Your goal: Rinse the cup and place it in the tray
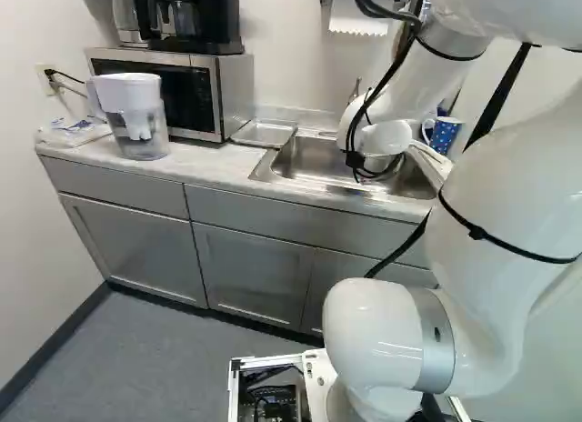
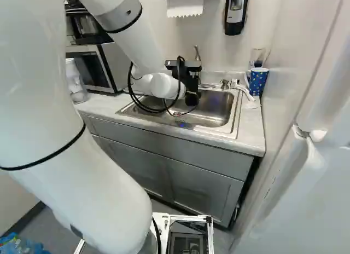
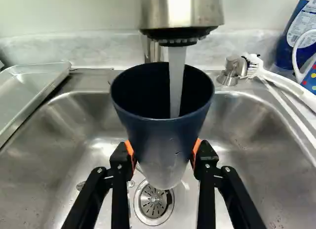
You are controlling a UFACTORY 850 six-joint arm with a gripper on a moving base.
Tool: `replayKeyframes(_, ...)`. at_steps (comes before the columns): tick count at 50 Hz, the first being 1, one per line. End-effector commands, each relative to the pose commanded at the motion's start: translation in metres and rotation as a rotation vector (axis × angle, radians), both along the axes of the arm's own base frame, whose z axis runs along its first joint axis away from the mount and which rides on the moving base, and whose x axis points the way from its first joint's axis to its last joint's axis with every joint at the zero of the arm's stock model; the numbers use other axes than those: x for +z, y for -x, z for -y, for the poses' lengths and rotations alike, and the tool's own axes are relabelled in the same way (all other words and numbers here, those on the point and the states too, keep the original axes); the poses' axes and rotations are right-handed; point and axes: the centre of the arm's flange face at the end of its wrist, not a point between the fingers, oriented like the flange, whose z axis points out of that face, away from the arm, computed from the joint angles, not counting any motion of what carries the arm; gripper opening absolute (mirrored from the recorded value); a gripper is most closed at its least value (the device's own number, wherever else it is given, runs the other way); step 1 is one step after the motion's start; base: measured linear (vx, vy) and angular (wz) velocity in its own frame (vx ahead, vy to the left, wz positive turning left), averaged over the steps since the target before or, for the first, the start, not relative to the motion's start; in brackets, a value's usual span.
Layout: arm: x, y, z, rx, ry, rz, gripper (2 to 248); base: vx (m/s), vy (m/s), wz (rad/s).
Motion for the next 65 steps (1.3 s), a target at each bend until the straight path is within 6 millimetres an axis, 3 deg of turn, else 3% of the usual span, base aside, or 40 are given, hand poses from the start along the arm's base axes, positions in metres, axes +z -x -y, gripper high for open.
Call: replayKeyframes(65, 0.0000, 0.0000, 0.0000, 0.000, 0.000, 0.000, 124, 0.000, 0.000, 0.000)
